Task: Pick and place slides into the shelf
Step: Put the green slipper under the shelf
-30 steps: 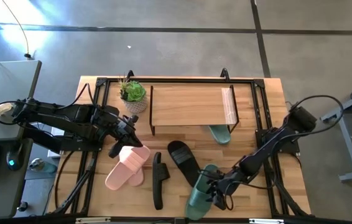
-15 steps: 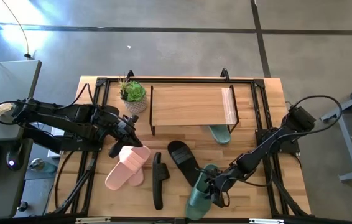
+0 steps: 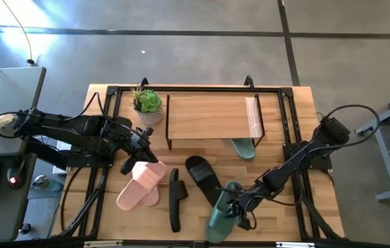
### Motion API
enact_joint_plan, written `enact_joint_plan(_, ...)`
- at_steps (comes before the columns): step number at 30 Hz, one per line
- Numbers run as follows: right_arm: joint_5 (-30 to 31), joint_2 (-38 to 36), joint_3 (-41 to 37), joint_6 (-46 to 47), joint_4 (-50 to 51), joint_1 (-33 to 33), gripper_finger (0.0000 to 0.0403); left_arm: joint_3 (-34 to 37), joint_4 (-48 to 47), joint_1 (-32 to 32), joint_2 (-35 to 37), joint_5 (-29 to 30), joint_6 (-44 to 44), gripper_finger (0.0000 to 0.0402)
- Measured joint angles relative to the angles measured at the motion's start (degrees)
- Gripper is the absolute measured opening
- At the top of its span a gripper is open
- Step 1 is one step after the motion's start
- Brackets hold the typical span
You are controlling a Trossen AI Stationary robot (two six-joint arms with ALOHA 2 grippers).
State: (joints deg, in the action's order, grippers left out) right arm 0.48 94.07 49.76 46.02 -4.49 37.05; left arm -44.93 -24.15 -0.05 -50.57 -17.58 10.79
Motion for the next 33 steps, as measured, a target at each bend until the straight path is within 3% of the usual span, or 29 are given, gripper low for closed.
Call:
enact_joint_plan(5,5.24,-4.00,-0.02,-3.93,1.85,-0.71,0.0002,0.00,0.23,0.02,0.00,0.02,0.00,0.0001)
enact_joint_plan(10,14.47,-10.86,-0.04,-8.56,5.68,-0.71,0.0001,0.00,0.82,0.00,0.00,0.02,-0.02,0.0001)
enact_joint_plan(16,31.06,-18.92,-0.04,-14.04,10.34,0.18,0.0000,0.00,5.67,0.02,0.00,0.20,-2.11,0.0001)
enact_joint_plan(21,48.64,-21.89,-0.04,-21.03,9.76,0.99,0.0000,0.00,13.52,0.00,0.00,0.76,-5.72,0.0001)
enact_joint_plan(29,73.15,-21.76,-0.02,-33.81,8.07,0.44,0.0000,0.00,21.51,0.02,-2.62,10.21,-9.51,0.0001)
enact_joint_plan(33,76.64,-21.76,-0.02,-40.76,3.80,-0.84,0.0000,0.00,24.42,0.02,-6.36,16.62,-10.31,0.0018)
